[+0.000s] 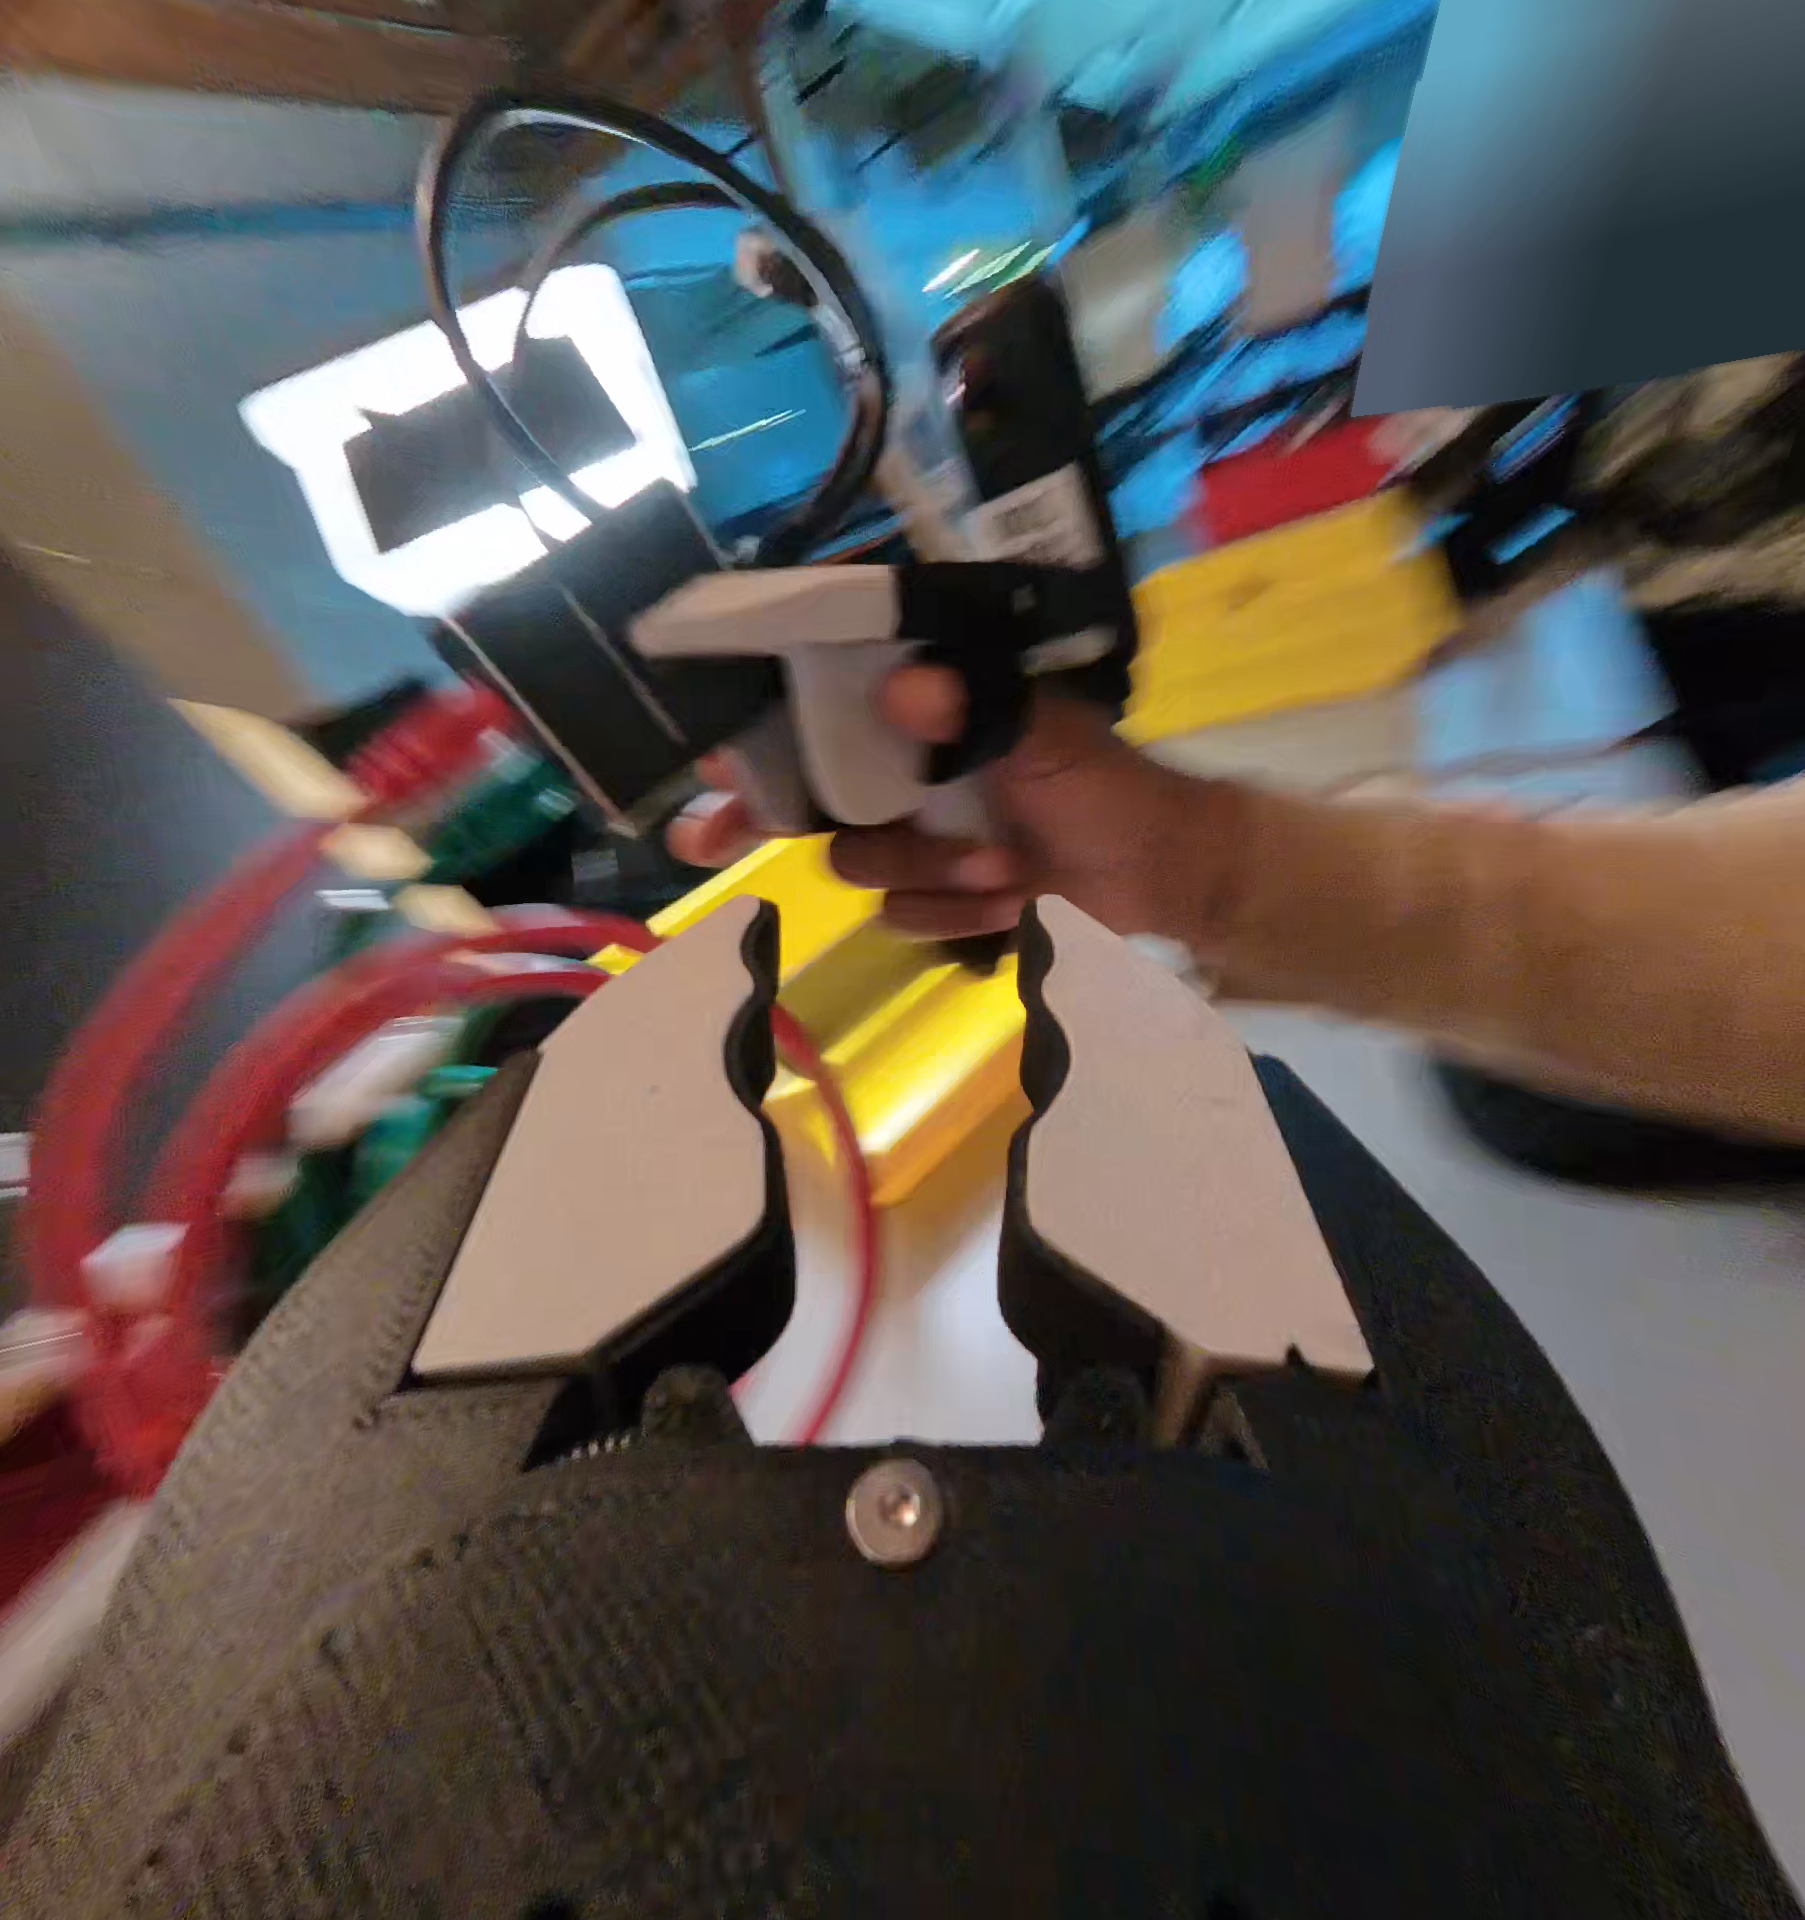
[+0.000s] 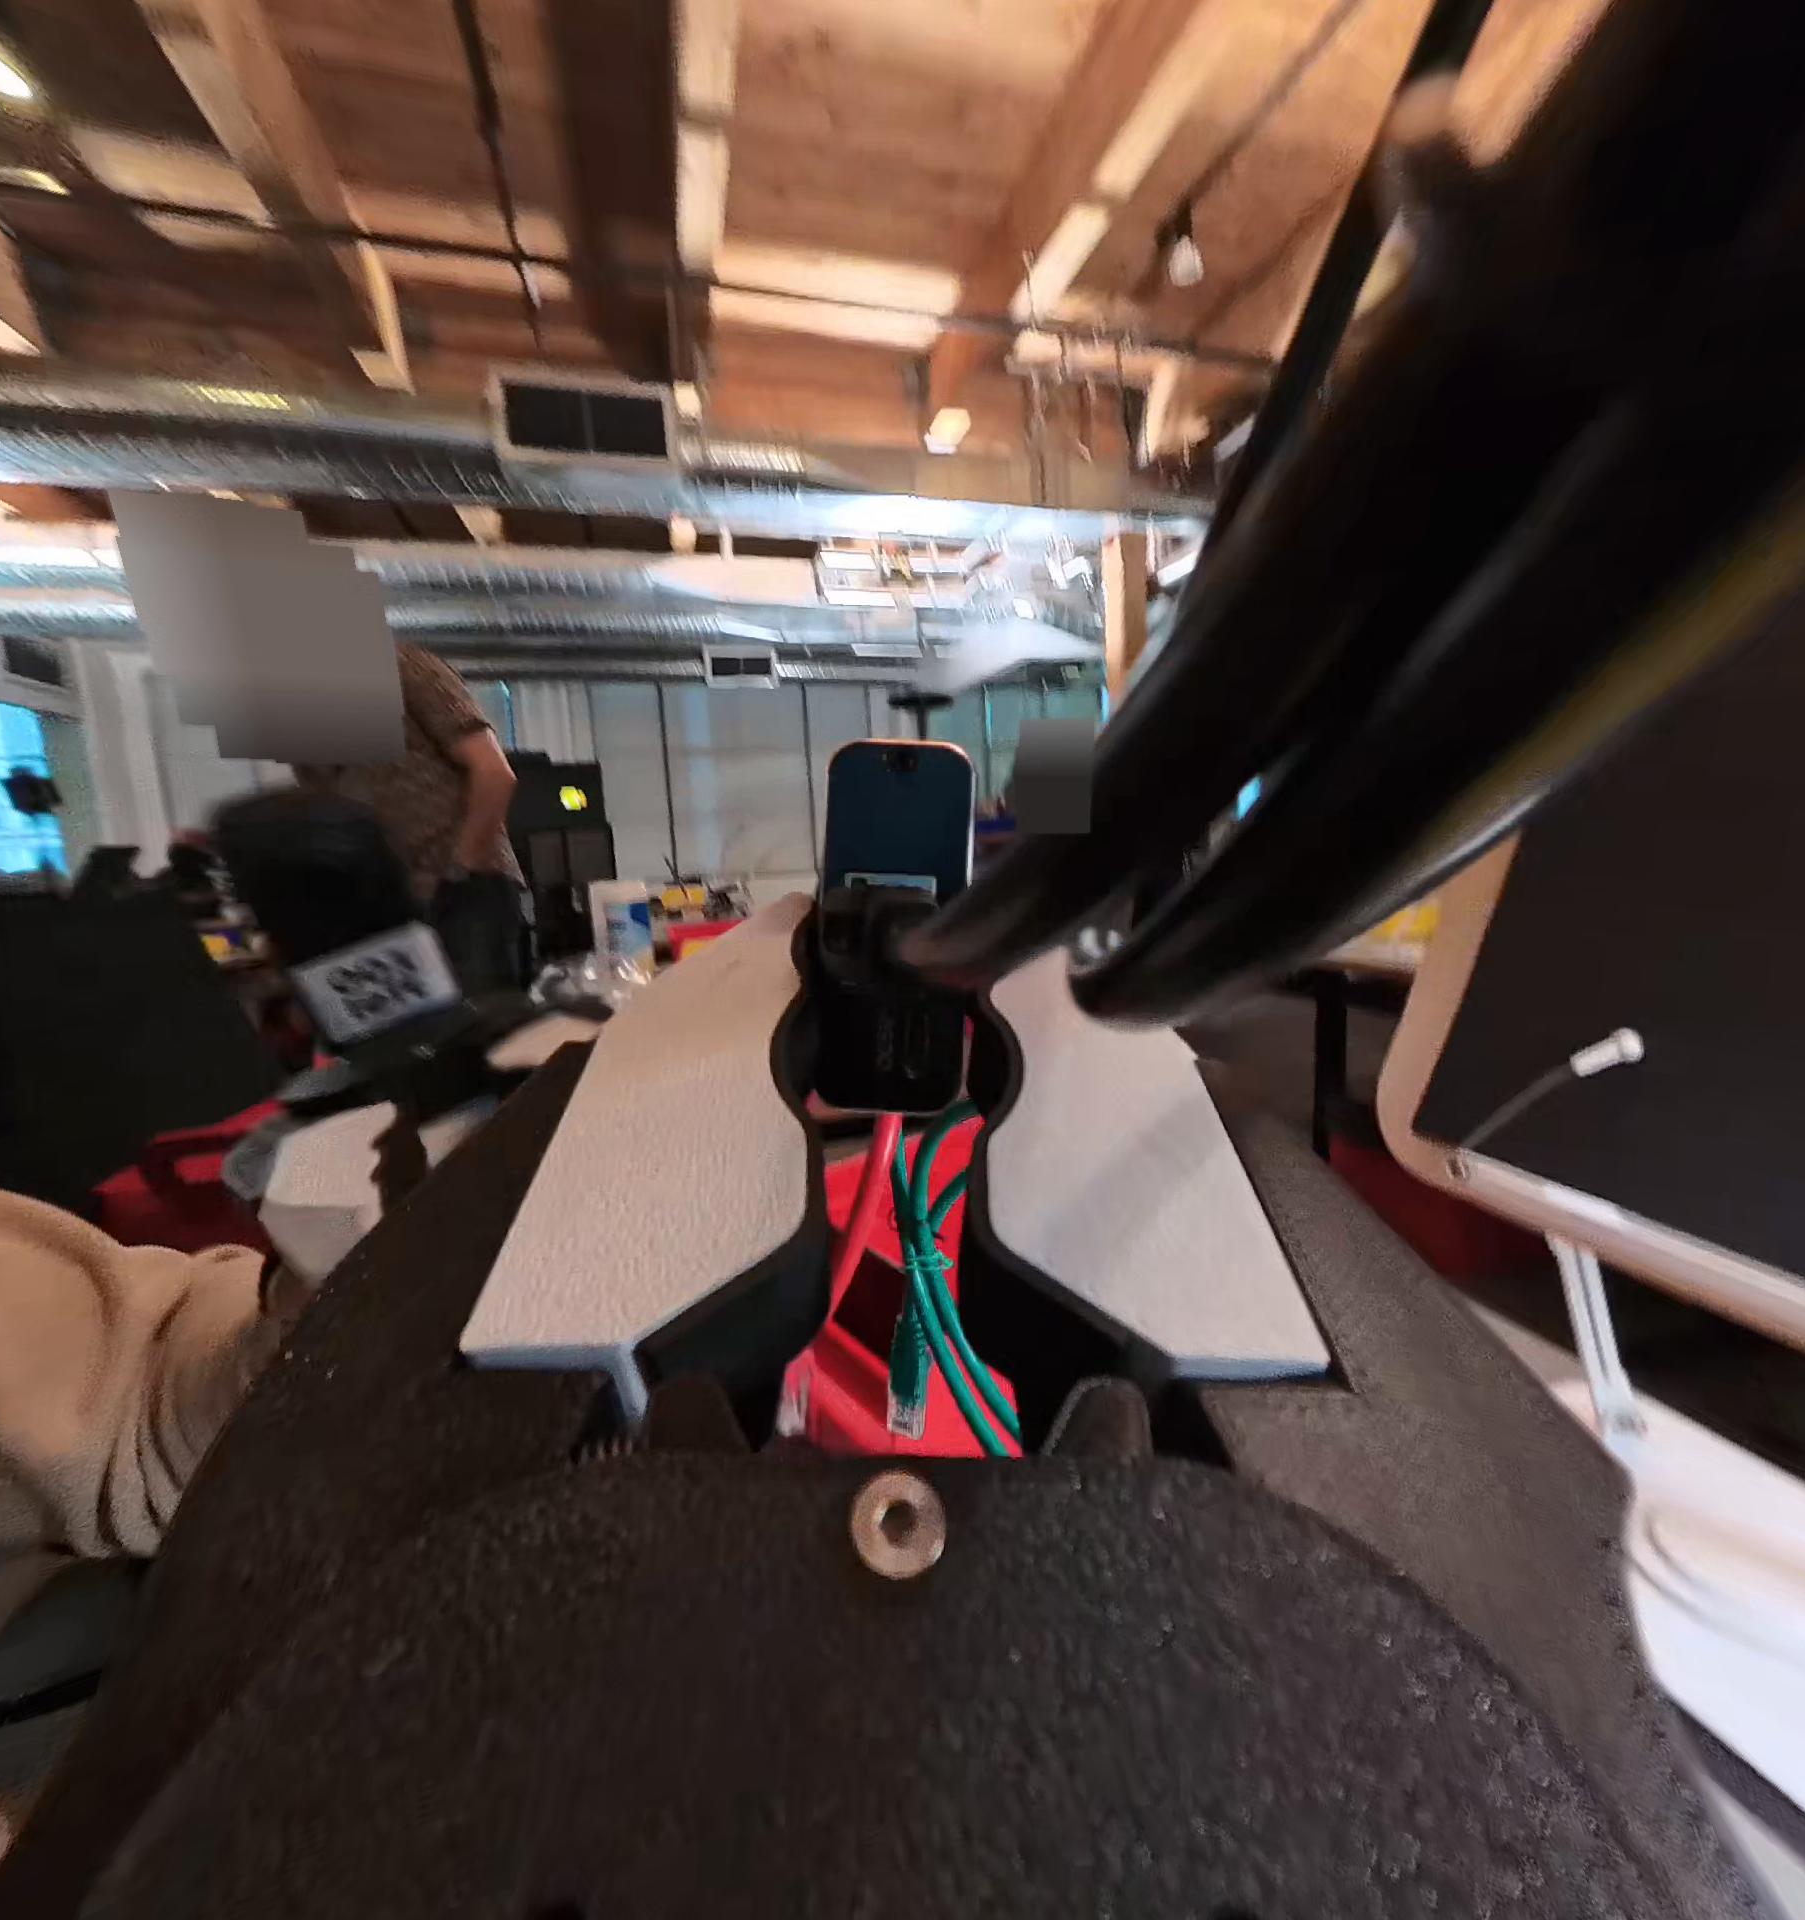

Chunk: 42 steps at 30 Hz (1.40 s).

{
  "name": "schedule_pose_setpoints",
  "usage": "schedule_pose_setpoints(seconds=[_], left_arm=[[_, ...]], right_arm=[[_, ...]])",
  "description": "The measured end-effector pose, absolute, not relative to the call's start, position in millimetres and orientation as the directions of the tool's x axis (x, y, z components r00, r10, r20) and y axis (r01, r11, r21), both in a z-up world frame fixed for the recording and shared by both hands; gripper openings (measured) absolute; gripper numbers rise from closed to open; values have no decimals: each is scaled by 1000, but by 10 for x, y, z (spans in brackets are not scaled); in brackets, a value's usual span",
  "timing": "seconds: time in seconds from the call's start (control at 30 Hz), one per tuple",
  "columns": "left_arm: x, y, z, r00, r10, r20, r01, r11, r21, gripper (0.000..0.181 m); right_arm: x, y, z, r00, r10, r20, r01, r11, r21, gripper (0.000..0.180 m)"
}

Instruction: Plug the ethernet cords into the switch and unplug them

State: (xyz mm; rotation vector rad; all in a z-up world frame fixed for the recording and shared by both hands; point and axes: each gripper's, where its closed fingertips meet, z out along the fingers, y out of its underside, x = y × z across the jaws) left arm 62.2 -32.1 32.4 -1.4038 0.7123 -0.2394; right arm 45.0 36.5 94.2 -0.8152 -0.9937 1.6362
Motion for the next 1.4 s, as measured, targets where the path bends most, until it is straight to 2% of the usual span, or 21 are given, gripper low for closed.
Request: schedule_pose_setpoints(seconds=[0.07,0.13,0.23,0.37,0.43,0.47,0.53,0.57,0.67,1.03,1.13,1.4], left_arm=[[877,-395,263,688,-719,-101,-58,84,-995,44],[1051,-366,112,624,-781,13,2,-15,-1000,49],[1187,-244,-103,599,-797,70,18,-74,-997,51],[1347,-181,-444,572,-818,52,-75,-116,-990,55],[1300,-168,-325,590,-806,44,4,-52,-999,53],[1226,-172,-194,604,-796,47,69,-7,-998,44],[1053,-133,-62,635,-769,76,132,10,-991,44],[956,-111,16,648,-755,97,178,27,-984,53],[593,-123,334,668,-731,142,321,111,-940,48],[196,-147,540,734,-668,124,350,216,-911,50],[165,-140,537,760,-643,94,297,216,-930,50],[126,-158,542,737,-665,119,335,207,-919,46]], right_arm=[[613,293,1117,-292,957,-9,-480,-154,-864,24],[722,181,1238,-326,945,24,-530,-162,-832,24],[762,-12,1317,-363,929,72,-580,-165,-798,24],[608,-138,1240,-335,937,99,-568,-117,-815,24],[512,-145,1154,-339,937,87,-532,-115,-839,24],[483,-123,1129,-332,940,76,-524,-117,-843,24],[487,-47,1145,-313,949,45,-530,-135,-837,24],[488,-8,1139,-292,956,40,-525,-125,-842,24],[448,45,1086,-266,963,32,-485,-105,-868,24],[54,-208,655,-505,853,-130,-316,-323,-892,25],[34,-193,629,-530,831,-169,-311,-376,-873,24],[42,-155,543,-571,799,-191,-246,-388,-888,24]])
